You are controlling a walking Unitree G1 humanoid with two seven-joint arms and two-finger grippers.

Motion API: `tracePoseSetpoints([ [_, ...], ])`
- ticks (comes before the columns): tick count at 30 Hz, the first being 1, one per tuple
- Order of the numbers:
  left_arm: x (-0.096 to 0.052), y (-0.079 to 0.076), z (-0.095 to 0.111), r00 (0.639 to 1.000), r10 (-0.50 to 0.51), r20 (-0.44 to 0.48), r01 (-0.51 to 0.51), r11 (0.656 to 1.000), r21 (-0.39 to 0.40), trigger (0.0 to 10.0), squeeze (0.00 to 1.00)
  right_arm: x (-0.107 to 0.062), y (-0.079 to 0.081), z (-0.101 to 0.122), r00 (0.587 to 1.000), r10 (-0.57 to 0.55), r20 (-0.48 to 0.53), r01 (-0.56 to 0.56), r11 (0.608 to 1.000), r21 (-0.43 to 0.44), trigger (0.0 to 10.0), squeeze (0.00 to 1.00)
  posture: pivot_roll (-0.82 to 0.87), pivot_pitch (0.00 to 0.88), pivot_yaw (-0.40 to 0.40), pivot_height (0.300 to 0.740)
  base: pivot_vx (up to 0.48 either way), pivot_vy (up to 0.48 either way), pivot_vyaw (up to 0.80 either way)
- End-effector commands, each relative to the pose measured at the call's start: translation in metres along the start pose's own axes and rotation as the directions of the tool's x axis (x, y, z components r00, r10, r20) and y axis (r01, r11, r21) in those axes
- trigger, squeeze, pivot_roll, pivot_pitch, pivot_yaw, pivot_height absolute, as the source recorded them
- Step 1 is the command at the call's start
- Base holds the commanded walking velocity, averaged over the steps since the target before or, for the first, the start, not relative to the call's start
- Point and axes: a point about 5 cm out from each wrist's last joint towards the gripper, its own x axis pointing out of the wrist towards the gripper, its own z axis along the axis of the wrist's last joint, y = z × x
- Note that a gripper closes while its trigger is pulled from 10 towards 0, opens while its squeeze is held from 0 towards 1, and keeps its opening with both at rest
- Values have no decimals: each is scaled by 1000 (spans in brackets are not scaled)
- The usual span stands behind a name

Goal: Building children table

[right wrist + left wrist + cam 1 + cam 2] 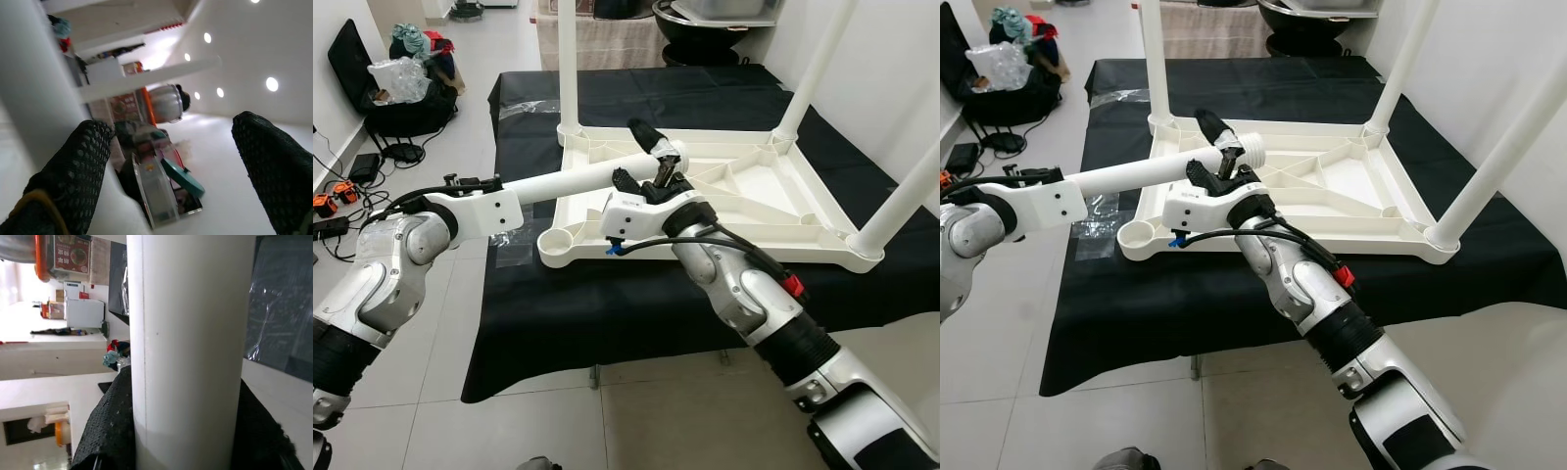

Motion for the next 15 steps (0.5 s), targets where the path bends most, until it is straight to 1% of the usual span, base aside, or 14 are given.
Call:
tracePoseSetpoints([
  [1,0,2,-5,1000,21,-6,-20,997,74,10000,0,4,-23,-10,997,-80,-12,80,997,-8,10000,0,45,33,-45,740,0,0,0],
  [3,1,2,-6,1000,24,-4,-23,996,82,10000,0,4,-25,-11,997,-81,-10,81,997,-17,10000,0,45,33,-45,740,0,0,0],
  [4,3,1,-9,1000,22,-2,-21,993,113,10000,0,3,-16,-8,1000,9,7,-9,1000,-25,10000,0,38,31,-42,740,0,0,0],
  [5,3,1,-9,1000,22,-2,-21,993,113,10000,0,3,-16,-8,1000,9,7,-9,1000,-25,10000,0,38,31,-42,740,0,0,0],
  [6,4,1,-10,1000,19,1,-19,990,138,10000,0,2,-10,-6,997,80,18,-79,996,-27,10000,0,38,28,-41,740,0,0,0],
  [7,7,0,-11,1000,14,7,-15,987,158,10000,0,-3,3,0,982,183,49,-182,983,-21,10000,0,42,23,-42,740,0,0,0],
  [8,9,-1,-11,1000,10,11,-12,985,173,10000,0,-7,12,5,964,257,74,-256,966,-17,10000,0,42,23,-42,740,0,0,0],
  [10,9,-1,-11,1000,10,11,-12,985,173,10000,0,-7,12,5,964,257,74,-256,966,-17,10000,0,42,23,-42,740,0,0,0],
  [11,10,-2,-11,1000,9,16,-12,983,181,10000,0,-9,17,9,952,294,90,-294,956,-12,10000,0,42,23,-42,740,0,0,0],
  [12,11,-3,-10,1000,8,26,-13,984,180,10000,0,-11,20,14,938,325,120,-329,944,11,10000,0,39,24,-39,740,0,0,0],
  [13,13,-5,-8,999,7,37,-14,981,193,10000,0,-11,21,18,928,347,137,-353,935,28,10000,0,39,23,-38,740,0,0,0],
  [15,13,-5,-7,999,5,44,-14,979,202,10000,0,-11,21,20,921,360,148,-369,929,39,10000,0,39,23,-38,740,0,0,0],
])
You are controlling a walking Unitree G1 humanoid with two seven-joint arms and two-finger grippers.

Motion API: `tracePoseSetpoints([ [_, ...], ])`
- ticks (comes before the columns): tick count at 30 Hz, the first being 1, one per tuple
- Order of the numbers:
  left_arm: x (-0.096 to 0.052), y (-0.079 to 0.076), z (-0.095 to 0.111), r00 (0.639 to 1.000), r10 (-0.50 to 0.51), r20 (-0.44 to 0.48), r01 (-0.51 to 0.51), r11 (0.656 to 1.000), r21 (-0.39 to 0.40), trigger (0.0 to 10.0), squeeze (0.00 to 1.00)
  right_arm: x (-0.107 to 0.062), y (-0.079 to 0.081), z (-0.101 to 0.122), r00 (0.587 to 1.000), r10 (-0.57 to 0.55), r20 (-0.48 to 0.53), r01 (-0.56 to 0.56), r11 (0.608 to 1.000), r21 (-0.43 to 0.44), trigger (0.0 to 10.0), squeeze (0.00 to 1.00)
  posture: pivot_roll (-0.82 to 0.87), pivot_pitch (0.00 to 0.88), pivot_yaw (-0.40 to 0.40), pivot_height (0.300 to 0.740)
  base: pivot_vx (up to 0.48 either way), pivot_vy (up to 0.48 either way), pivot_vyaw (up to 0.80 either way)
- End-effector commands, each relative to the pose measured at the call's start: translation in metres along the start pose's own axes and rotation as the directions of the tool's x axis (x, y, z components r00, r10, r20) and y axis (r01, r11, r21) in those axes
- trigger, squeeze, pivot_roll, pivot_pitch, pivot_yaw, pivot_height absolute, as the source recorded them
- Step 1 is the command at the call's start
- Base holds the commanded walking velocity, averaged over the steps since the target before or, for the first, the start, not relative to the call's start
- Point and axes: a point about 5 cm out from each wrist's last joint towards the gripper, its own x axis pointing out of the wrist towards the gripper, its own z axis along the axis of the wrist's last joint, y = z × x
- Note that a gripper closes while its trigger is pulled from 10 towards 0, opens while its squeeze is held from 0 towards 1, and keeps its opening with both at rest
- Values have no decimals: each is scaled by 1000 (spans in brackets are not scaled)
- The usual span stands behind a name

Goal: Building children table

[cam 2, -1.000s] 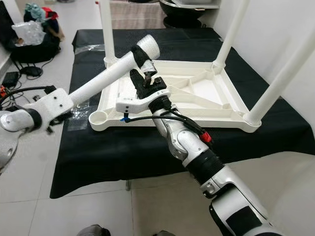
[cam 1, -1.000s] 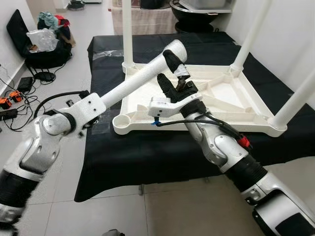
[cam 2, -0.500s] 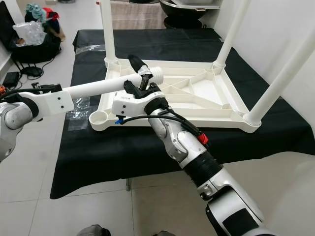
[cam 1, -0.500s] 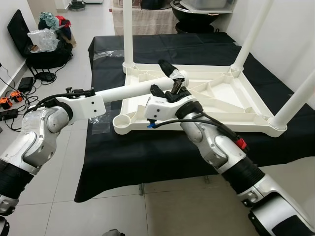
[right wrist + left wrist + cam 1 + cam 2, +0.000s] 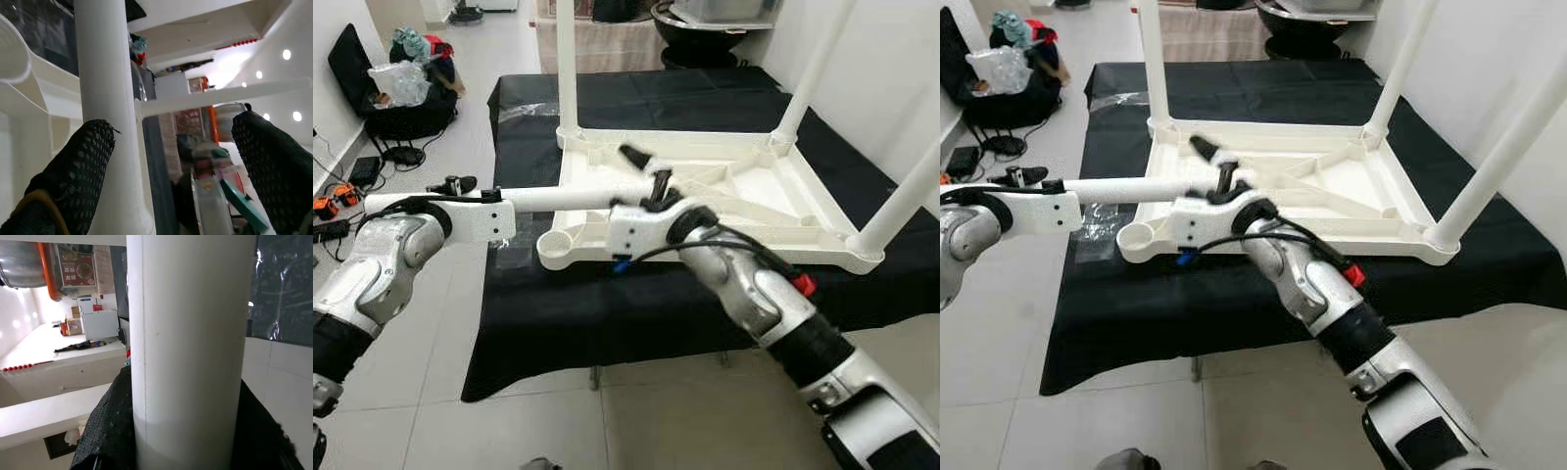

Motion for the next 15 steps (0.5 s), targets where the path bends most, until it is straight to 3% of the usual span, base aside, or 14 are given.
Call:
tracePoseSetpoints([
  [1,2,4,4,1000,18,17,-18,1000,24,10000,0,0,-2,7,999,18,41,-18,1000,11,10000,0,39,23,-38,740,0,0,0],
  [6,4,4,8,999,30,44,-31,999,36,10000,0,1,-2,8,996,79,45,-78,997,-19,10000,0,38,18,-43,740,0,0,0],
  [9,8,5,18,996,42,81,-46,998,45,10000,0,4,0,5,990,143,-3,-143,988,-57,10000,0,37,14,-43,740,0,0,0],
  [15,14,9,25,991,57,124,-65,996,68,10000,0,9,10,6,959,280,-48,-282,959,-31,10000,0,39,18,-43,740,0,0,0],
])
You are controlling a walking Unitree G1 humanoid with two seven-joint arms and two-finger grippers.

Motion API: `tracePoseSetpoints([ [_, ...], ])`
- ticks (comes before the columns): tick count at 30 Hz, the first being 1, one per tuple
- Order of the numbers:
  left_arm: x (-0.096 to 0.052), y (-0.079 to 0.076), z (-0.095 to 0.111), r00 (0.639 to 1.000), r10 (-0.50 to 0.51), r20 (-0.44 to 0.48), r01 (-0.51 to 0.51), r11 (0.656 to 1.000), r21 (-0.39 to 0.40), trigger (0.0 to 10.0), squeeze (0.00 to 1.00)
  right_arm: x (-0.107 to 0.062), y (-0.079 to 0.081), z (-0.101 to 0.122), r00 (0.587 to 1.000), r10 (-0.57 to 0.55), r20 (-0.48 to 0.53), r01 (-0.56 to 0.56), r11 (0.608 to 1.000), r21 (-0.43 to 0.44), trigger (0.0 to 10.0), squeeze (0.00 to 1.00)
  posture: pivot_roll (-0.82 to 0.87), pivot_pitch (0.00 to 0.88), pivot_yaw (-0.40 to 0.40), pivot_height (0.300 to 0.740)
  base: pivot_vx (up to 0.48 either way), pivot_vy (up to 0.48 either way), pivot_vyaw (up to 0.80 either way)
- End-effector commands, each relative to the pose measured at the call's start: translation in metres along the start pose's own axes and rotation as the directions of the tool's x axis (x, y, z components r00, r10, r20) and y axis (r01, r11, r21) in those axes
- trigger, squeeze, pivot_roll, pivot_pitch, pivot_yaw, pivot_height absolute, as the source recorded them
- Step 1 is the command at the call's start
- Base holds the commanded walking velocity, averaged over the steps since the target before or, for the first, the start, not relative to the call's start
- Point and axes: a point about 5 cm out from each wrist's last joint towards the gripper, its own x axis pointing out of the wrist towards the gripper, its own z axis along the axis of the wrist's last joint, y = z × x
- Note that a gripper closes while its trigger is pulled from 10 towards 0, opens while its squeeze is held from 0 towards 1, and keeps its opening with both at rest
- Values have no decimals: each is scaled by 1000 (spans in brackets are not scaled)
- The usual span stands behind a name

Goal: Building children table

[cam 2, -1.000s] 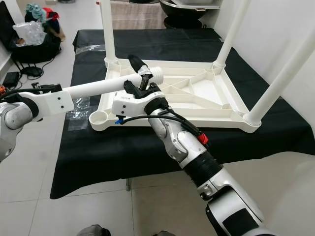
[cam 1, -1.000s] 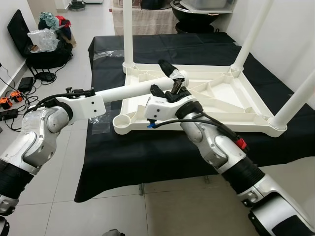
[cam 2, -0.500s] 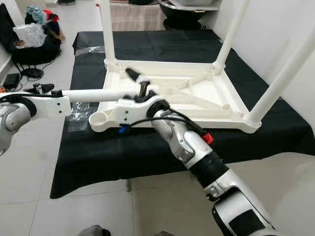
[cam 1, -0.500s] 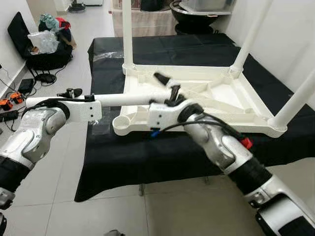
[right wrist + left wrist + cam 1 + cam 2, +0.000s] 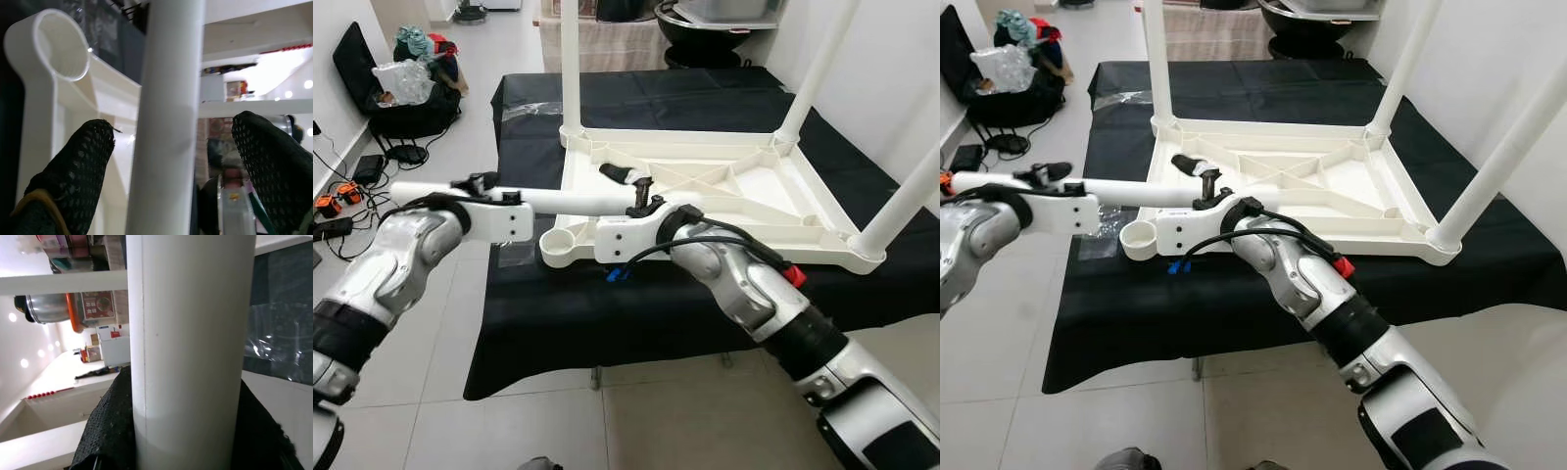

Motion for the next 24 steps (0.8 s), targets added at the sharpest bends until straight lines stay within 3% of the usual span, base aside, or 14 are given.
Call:
tracePoseSetpoints([
  [1,3,-1,5,1000,1,20,-1,1000,17,10000,0,3,4,3,998,64,-7,-64,998,-5,10000,0,39,18,-43,740,0,0,0],
  [7,8,4,12,999,21,38,-21,1000,14,10000,0,10,5,-2,992,104,-77,-103,995,8,10000,0,38,17,-46,740,0,0,0],
  [8,10,5,21,998,28,58,-28,1000,1,10000,0,17,3,-10,985,95,-142,-94,995,11,10000,0,40,16,-50,740,0,0,0],
  [10,11,4,26,997,29,69,-29,1000,-7,10000,0,21,2,-14,982,90,-169,-89,996,14,10000,0,40,16,-50,740,0,0,0],
  [18,15,4,46,992,44,119,-38,998,-59,10000,0,29,-6,-19,975,57,-214,-46,997,57,10000,0,38,18,-52,740,0,0,0],
  [20,17,3,51,990,44,133,-36,997,-61,10000,0,31,-9,-18,975,50,-218,-35,997,69,9569,0,37,21,-52,740,0,0,0],
  [21,17,3,53,989,46,138,-37,997,-64,10000,0,32,-11,-18,975,39,-220,-24,997,70,0,0,37,21,-52,740,0,0,0],
  [24,18,3,55,989,48,142,-38,997,-73,10000,0,33,-12,-18,974,39,-222,-23,997,76,0,0,37,21,-52,740,0,0,0],
])
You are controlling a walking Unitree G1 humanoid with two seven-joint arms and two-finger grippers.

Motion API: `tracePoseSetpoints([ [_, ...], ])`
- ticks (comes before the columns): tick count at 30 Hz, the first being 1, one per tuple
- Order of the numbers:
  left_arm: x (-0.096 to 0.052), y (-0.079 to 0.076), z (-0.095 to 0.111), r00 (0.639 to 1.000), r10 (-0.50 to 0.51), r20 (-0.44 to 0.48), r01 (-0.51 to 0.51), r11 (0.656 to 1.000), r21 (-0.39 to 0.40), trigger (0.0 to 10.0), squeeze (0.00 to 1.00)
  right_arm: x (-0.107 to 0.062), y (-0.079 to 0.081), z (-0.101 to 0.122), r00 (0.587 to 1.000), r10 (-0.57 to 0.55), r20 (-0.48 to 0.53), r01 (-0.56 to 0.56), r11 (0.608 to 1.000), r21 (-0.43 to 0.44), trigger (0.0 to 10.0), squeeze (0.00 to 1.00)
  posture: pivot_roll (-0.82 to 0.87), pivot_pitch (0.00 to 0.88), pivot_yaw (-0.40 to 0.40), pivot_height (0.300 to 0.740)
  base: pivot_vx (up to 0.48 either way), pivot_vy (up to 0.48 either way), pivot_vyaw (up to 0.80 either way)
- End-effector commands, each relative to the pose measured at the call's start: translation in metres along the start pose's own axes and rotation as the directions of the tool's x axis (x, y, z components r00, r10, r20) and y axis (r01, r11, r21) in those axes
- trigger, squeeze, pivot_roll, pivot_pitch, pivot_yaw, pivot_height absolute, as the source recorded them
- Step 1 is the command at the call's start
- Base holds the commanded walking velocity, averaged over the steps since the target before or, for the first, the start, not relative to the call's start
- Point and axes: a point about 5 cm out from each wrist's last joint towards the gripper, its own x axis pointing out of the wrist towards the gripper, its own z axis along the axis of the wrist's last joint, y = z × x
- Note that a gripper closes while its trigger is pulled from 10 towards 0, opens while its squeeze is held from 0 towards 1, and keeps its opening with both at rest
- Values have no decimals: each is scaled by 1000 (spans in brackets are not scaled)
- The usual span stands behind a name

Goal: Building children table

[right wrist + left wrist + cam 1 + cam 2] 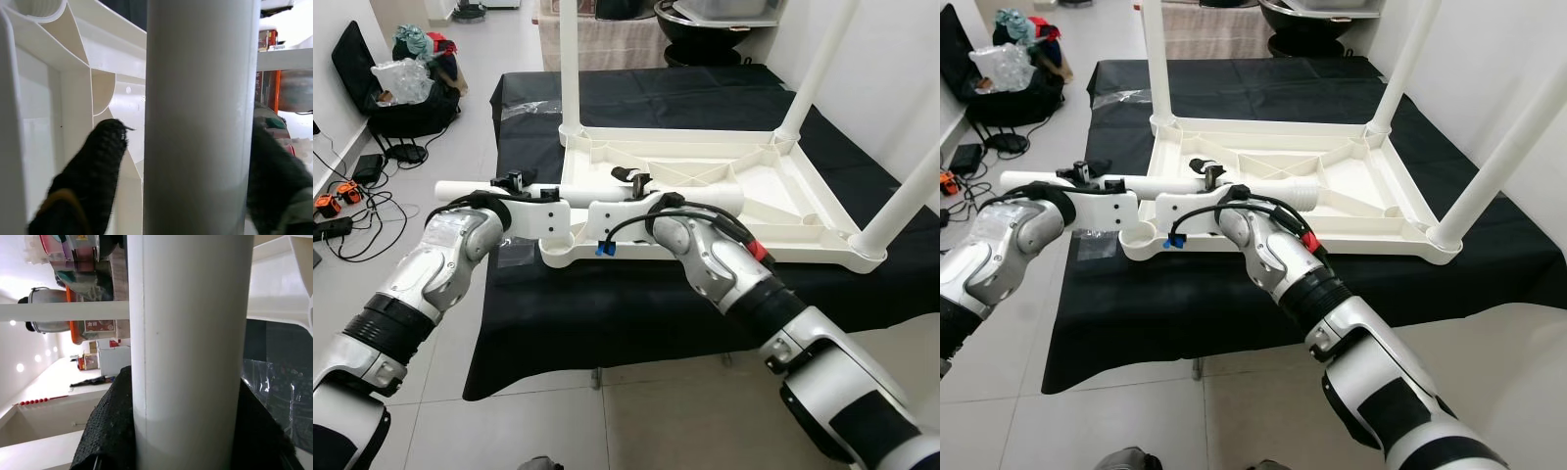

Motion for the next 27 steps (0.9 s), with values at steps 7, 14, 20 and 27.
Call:
tracePoseSetpoints([
  [7,4,8,20,996,42,74,-40,999,-29,10000,0,5,-9,-4,999,-42,-26,43,999,33,0,0,37,24,-52,740,0,0,0],
  [14,4,9,21,996,56,62,-54,997,-46,10000,0,6,-11,-4,998,-57,-23,58,998,32,0,0,38,25,-52,740,0,0,0],
  [20,5,18,22,992,119,49,-110,982,-156,10000,1000,7,-20,-5,993,-120,-17,121,991,54,0,0,39,24,-53,740,0,0,0],
  [27,3,34,20,980,194,32,-190,976,-105,10000,1000,8,-17,-12,992,-121,-32,123,991,54,0,0,41,22,-55,740,0,0,0],
])
